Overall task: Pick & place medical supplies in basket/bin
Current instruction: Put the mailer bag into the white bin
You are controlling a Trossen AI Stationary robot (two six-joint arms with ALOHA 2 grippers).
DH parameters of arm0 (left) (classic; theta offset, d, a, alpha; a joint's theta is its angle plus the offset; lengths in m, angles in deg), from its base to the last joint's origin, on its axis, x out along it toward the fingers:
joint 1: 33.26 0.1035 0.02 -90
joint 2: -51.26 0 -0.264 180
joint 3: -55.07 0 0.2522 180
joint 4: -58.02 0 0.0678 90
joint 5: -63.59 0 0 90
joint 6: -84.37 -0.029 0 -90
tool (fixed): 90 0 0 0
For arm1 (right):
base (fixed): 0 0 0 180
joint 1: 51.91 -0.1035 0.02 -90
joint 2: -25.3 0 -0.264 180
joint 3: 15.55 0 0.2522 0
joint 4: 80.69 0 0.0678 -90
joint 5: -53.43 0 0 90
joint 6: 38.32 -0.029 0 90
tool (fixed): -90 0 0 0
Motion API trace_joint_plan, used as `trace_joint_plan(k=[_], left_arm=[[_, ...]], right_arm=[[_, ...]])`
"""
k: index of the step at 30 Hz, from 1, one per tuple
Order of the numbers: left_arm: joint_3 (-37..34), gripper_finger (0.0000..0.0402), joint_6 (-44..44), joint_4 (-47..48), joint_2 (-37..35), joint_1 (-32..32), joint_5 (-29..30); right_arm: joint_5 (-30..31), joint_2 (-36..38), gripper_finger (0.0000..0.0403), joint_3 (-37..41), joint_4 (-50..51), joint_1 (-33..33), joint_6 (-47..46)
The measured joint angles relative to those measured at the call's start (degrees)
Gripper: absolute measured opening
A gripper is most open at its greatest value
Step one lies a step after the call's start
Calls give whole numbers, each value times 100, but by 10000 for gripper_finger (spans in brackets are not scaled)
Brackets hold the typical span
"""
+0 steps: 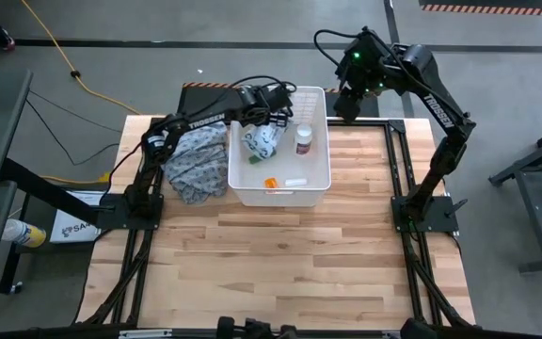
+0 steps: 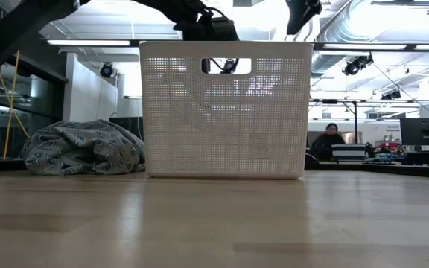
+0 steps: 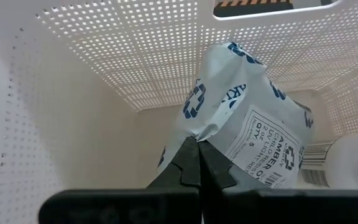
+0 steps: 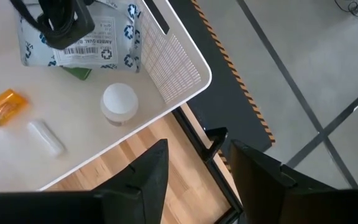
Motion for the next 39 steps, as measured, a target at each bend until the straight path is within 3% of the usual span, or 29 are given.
trace_joint_plan(k=[21, 39], left_arm=[[334, 22, -239, -18, 51, -46, 199], [298, 22, -458, -146, 310, -151, -14]], right_arm=[[-13, 0, 158, 0, -57, 0, 4], [-276, 0, 161, 1, -354, 0, 50]])
